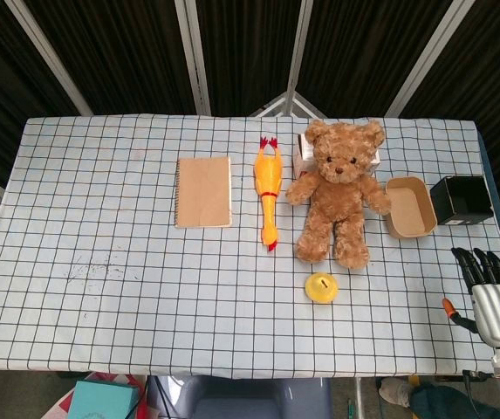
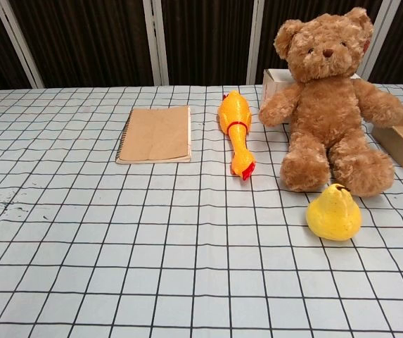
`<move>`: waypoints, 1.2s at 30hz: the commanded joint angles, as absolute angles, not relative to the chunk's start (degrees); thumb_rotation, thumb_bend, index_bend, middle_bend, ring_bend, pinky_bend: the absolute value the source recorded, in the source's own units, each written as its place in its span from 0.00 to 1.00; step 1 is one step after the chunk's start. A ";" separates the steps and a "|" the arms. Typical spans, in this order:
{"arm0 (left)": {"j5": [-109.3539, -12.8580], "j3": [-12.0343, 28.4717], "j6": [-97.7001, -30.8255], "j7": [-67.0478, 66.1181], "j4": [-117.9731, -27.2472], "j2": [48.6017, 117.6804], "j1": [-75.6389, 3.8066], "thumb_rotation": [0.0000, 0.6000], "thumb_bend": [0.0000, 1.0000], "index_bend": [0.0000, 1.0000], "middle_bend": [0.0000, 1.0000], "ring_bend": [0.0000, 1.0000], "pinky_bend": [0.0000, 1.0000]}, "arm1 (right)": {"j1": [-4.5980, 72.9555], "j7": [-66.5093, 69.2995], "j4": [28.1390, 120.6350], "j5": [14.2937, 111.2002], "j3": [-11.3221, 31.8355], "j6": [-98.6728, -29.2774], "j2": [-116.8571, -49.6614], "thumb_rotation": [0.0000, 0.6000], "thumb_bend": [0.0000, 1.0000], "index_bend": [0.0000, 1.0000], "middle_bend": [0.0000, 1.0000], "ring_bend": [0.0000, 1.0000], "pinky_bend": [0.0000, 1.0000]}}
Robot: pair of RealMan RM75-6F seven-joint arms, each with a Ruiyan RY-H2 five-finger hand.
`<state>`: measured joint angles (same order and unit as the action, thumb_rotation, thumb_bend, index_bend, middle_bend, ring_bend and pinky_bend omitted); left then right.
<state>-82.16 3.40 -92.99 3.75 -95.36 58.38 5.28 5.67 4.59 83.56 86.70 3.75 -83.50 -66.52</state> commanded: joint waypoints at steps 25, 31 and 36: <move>-83.35 2.77 -93.44 1.06 -96.03 59.12 5.34 1.00 0.27 0.22 0.00 0.00 0.14 | 4.68 10.27 86.51 77.68 7.20 -81.20 -67.84 1.00 0.33 0.01 0.12 0.00 0.00; -82.50 3.23 -91.93 0.41 -96.17 59.21 4.40 1.00 0.27 0.22 0.00 0.00 0.14 | 6.29 14.02 87.76 78.23 6.67 -76.97 -67.45 1.00 0.33 0.01 0.12 0.00 0.00; -81.72 3.45 -92.02 0.68 -96.23 59.08 4.60 1.00 0.27 0.22 0.00 0.00 0.14 | 8.98 17.32 87.82 77.95 8.27 -73.89 -68.84 1.00 0.33 0.02 0.12 0.00 0.00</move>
